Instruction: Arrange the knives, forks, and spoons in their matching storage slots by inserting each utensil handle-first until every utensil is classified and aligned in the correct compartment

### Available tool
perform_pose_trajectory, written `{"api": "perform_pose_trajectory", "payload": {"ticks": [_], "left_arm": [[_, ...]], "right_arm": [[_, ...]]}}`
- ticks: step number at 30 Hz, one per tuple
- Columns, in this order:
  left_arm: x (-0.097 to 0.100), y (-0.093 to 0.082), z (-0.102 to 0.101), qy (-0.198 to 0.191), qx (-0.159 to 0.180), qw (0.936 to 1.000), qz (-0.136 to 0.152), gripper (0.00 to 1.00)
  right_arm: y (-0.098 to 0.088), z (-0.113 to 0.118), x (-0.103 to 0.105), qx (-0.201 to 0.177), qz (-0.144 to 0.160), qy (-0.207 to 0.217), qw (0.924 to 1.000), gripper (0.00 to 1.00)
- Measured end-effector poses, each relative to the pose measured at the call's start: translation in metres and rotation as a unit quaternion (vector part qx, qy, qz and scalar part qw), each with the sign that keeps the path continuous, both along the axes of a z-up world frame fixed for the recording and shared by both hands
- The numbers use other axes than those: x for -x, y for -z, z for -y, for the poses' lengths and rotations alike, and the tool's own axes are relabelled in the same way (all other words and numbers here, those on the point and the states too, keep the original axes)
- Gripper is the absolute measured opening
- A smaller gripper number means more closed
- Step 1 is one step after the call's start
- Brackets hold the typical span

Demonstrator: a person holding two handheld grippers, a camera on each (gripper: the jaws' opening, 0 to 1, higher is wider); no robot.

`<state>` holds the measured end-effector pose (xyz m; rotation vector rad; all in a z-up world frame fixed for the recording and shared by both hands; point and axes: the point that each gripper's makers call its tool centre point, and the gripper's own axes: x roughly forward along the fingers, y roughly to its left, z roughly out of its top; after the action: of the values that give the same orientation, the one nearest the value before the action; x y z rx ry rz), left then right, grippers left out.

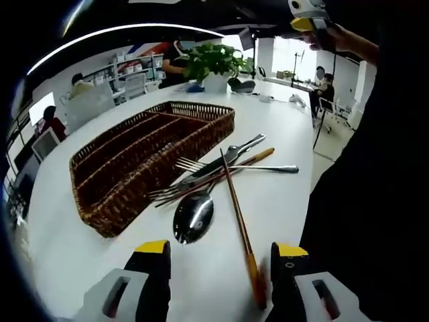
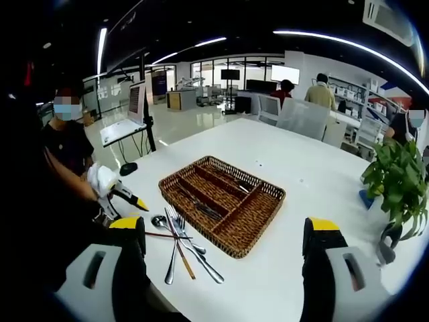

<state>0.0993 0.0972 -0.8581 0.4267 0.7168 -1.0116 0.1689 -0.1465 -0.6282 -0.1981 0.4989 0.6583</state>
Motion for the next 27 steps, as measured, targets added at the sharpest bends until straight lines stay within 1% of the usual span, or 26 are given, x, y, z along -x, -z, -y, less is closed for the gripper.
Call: {"api": "perform_pose_trajectory", "payload": {"ticks": [1,2,4,5,6,8,11,13,14,16,17,18,21,24,26,27], "left_arm": [[0.0018,0.0042,-0.0007,0.014,-0.014,0.9998,0.005,0.46],[0.0048,0.0089,0.0005,0.020,-0.018,0.9996,-0.002,0.41],[0.0067,0.0123,0.0015,0.024,-0.019,0.9995,-0.005,0.35],[0.0072,0.0120,0.0004,0.023,-0.020,0.9995,-0.006,0.33],[0.0066,0.0078,0.0009,0.017,-0.011,0.9998,-0.005,0.31],[0.0082,0.0060,0.0001,0.018,-0.013,0.9998,-0.004,0.25],[0.0074,0.0063,0.0027,0.024,-0.016,0.9996,-0.002,0.12],[0.0066,0.0064,0.0040,0.025,-0.017,0.9995,-0.001,0.07],[0.0062,0.0059,0.0042,0.023,-0.017,0.9996,0.000,0.05],[0.0032,0.0066,0.0048,0.018,-0.014,0.9997,0.001,0.05],[0.0032,0.0063,0.0053,0.015,-0.013,0.9998,0.000,0.05],[0.0039,0.0061,0.0064,0.007,-0.008,0.9999,-0.007,0.05],[0.0042,0.0062,0.0084,0.009,-0.013,0.9998,-0.007,0.04],[0.0041,0.0068,0.0073,0.002,-0.013,0.9998,-0.015,0.03],[0.0055,0.0062,0.0076,0.006,-0.009,0.9996,-0.024,0.03],[0.0057,0.0048,0.0077,0.008,-0.007,0.9997,-0.023,0.03]], "right_arm": [[0.0004,0.0004,-0.0003,0.000,0.000,0.002,1.0000,0.99],[0.0008,0.0006,-0.0003,0.001,-0.001,0.002,1.0000,0.99],[0.0012,0.0006,0.0003,0.002,-0.002,0.002,1.0000,0.99],[0.0012,0.0005,0.0007,0.002,-0.002,0.001,1.0000,0.99],[0.0011,0.0005,0.0009,0.001,-0.002,0.001,1.0000,0.99],[0.0016,0.0013,0.0008,0.002,-0.003,0.003,1.0000,0.99],[0.0019,0.0012,0.0002,0.001,-0.003,0.004,1.0000,0.99],[0.0017,-0.0006,0.0001,0.001,-0.003,0.002,1.0000,0.99],[0.0014,-0.0014,0.0001,0.001,-0.002,0.001,1.0000,0.99],[0.0002,-0.0023,-0.0006,0.000,-0.001,0.001,1.0000,0.99],[-0.0001,-0.0025,-0.0011,-0.001,-0.001,0.001,1.0000,0.99],[-0.0002,-0.0025,-0.0014,-0.002,0.000,0.001,1.0000,0.99],[-0.0004,-0.0027,-0.0019,-0.002,0.000,0.001,1.0000,0.99],[-0.0006,-0.0032,-0.0024,-0.002,0.001,0.001,1.0000,0.99],[-0.0015,-0.0041,-0.0024,-0.003,0.001,0.000,1.0000,0.99],[-0.0019,-0.0042,-0.0025,-0.003,0.002,0.000,1.0000,0.99]]}}
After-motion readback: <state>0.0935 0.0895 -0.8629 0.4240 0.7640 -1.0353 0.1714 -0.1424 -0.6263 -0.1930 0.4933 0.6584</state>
